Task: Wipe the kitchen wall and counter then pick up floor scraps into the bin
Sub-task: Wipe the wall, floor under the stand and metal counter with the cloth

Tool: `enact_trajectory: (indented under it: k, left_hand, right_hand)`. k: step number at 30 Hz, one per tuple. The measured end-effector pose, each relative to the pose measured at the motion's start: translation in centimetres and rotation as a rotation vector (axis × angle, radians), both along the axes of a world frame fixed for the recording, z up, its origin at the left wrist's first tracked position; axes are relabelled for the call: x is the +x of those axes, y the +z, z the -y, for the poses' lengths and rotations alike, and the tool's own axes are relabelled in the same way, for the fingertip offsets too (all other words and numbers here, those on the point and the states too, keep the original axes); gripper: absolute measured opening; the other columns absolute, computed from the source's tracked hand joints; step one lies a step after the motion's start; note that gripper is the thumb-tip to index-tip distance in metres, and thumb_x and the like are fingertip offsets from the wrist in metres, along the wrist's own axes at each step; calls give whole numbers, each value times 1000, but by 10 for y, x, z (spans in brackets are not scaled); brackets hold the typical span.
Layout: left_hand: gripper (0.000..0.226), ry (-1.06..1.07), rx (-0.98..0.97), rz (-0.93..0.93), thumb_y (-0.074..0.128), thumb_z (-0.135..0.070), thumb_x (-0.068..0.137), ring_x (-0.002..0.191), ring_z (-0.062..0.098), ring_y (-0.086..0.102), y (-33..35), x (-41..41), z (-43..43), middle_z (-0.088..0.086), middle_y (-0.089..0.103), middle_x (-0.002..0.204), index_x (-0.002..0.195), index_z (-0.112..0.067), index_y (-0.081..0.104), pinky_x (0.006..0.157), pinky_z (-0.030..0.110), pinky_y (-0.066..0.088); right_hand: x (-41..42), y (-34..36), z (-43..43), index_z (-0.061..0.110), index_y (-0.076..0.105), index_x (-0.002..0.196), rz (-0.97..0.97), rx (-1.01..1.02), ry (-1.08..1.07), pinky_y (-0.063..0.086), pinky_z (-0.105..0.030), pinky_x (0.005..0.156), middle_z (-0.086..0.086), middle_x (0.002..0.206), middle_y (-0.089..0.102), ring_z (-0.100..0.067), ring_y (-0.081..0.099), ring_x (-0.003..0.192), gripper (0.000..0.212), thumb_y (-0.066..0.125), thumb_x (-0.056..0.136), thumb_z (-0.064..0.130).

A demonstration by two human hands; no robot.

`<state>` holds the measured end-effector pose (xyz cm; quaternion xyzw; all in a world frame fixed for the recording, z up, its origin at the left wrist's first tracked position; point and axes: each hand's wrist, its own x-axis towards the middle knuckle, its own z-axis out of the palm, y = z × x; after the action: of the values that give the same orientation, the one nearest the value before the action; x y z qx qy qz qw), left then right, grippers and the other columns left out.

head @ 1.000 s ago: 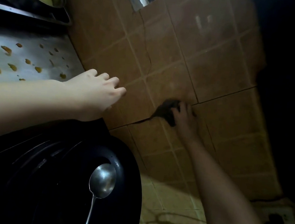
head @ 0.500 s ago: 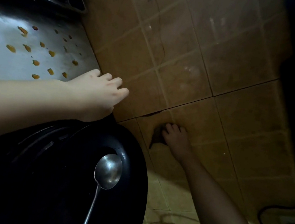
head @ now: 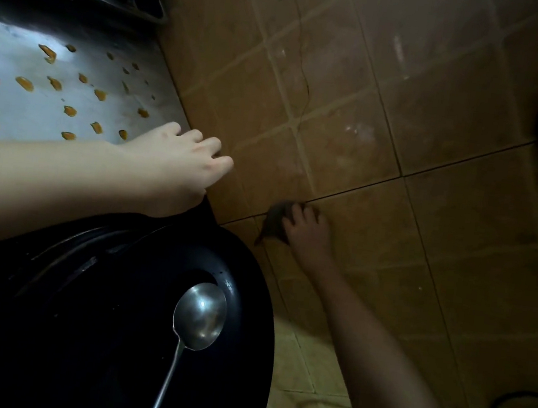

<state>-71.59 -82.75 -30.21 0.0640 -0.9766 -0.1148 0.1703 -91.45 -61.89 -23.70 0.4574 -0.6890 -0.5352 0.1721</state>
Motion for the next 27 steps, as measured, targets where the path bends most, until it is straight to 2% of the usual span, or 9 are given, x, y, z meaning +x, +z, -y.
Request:
enact_trajectory:
  k: [2,6,8,10,12,15,21,24,27]
  left_hand:
    - [40,1,-1,-6,41,-36,94,112,24,48,-2,-2,-5,5,42,128,130,-23,30,88,37,43]
    - [39,-1,-3,-20,41,-36,93,112,24,48,-8,-2,-10,4,43,127,129,-24,32,89,38,43]
    - [38,-2,-8,-13,40,-36,93,111,24,48,-10,-5,-11,3,42,127,128,-25,32,89,37,43]
    - [38,2,-7,-6,40,-37,93,112,24,48,-11,-5,-11,3,42,128,129,-25,32,89,37,43]
    - [40,10,-12,-6,40,-39,93,113,24,49,-11,-4,-9,3,42,129,129,-25,30,90,37,44]
    - [41,5,-29,10,40,-39,94,113,24,48,-14,-3,-8,3,42,128,131,-25,28,89,36,43]
    - [41,19,-40,45,39,-36,95,113,23,47,-13,1,-6,5,41,129,132,-23,28,87,34,40]
    - [39,14,-49,28,40,-36,94,110,23,49,-7,1,-11,4,42,126,129,-23,31,85,34,42]
    - [38,29,-65,-38,39,-38,93,108,22,51,4,-1,-15,4,44,123,127,-22,32,83,34,44]
  right_hand:
    - [0,-12,-38,27,74,76,45,91,-17,47,-26,57,2,94,70,-17,64,73,16,65,63,29]
    - [-2,-32,-119,25,73,71,74,163,46,47,-26,55,1,92,71,-18,63,69,36,38,69,19]
    - [-2,-34,-134,26,73,72,81,205,40,47,-27,55,1,93,71,-18,62,70,30,43,71,19]
    - [-3,-31,-131,26,72,72,98,232,27,48,-28,55,1,93,70,-18,62,71,10,66,65,23]
    - [-4,-33,-119,25,72,72,105,218,27,47,-28,55,1,91,69,-17,62,69,18,78,55,25]
    - [-4,-35,-80,27,72,77,68,125,50,45,-27,55,3,87,67,-16,61,70,16,70,61,26]
    - [-7,-3,0,27,70,91,-40,-93,84,45,-26,60,1,98,67,-19,63,80,32,76,60,29]
    - [-13,34,18,18,62,114,-16,-283,43,45,-36,72,-13,119,58,-32,56,99,39,67,76,15]
    - [-12,65,19,12,59,121,15,-462,74,47,-40,69,-21,117,57,-38,57,97,49,69,73,4]
